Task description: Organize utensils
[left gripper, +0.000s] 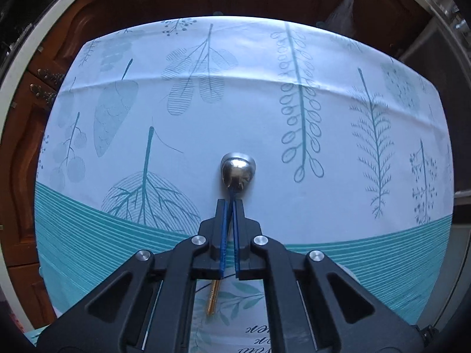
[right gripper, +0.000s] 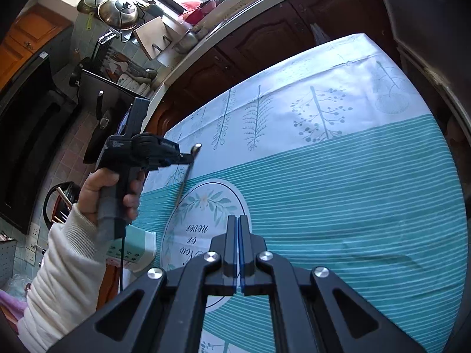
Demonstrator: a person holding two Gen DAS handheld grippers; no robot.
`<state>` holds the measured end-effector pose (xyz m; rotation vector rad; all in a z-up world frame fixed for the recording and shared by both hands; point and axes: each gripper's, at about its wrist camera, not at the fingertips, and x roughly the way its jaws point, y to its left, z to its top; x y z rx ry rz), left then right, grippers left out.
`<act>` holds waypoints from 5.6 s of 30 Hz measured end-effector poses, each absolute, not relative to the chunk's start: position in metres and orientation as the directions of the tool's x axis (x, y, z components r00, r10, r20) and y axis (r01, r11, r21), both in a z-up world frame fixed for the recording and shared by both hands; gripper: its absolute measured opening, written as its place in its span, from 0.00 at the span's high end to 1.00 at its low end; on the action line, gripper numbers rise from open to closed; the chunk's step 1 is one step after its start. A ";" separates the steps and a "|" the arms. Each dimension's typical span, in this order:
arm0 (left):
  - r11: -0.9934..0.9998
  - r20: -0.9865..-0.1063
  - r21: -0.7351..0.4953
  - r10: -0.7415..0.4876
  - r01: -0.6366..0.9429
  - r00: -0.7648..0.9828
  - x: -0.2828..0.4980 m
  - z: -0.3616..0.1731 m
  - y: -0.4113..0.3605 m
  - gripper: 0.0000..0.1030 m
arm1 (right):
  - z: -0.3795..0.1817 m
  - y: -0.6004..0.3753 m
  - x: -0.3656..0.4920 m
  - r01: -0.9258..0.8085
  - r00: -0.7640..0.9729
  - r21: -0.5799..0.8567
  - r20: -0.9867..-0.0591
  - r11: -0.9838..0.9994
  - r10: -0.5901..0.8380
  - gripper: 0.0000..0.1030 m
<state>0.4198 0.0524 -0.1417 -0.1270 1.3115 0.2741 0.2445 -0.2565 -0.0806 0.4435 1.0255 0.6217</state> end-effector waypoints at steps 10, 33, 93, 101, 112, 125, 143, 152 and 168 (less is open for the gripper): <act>0.960 -0.949 0.023 0.108 -0.280 0.294 0.432 -0.141 0.059 0.98 | -0.069 -0.247 0.233 -0.304 0.385 0.570 -0.659 0.763 0.646 0.99; 0.994 -0.609 -0.101 -0.030 -0.039 0.793 0.245 0.004 0.016 0.99 | -0.053 -0.218 0.196 -0.337 0.403 0.533 -0.664 0.776 0.630 0.99; 0.969 -0.521 -0.223 -0.025 -0.108 0.853 -0.021 -0.055 0.097 0.23 | -0.006 -0.074 0.040 -0.546 0.586 0.218 -0.591 0.809 0.555 0.80; 0.987 -0.509 -0.129 0.020 -0.099 0.861 -0.039 -0.038 0.066 0.16 | -0.004 -0.098 0.013 -0.443 0.637 0.205 -0.613 0.873 0.467 0.72; 0.978 -0.528 -0.127 0.077 -0.168 0.846 -0.054 -0.026 0.063 0.15 | 0.008 -0.110 -0.009 -0.381 0.711 0.173 -0.572 0.908 0.408 0.59; 0.981 -0.548 -0.105 0.078 -0.160 0.833 -0.057 -0.024 0.058 0.15 | 0.004 -0.115 -0.019 -0.337 0.708 0.186 -0.596 0.923 0.379 0.59; 0.982 -0.558 -0.090 0.086 -0.164 0.825 -0.056 -0.023 0.054 0.15 | 0.005 -0.121 -0.024 -0.316 0.718 0.185 -0.595 0.931 0.362 0.59; 0.982 -0.567 -0.084 0.092 -0.169 0.819 -0.055 -0.023 0.054 0.15 | 0.004 -0.122 -0.024 -0.315 0.711 0.190 -0.601 0.930 0.364 0.59; 0.981 -0.573 -0.077 0.104 -0.179 0.813 -0.055 -0.026 0.055 0.15 | 0.002 -0.121 -0.022 -0.316 0.706 0.195 -0.605 0.929 0.367 0.59</act>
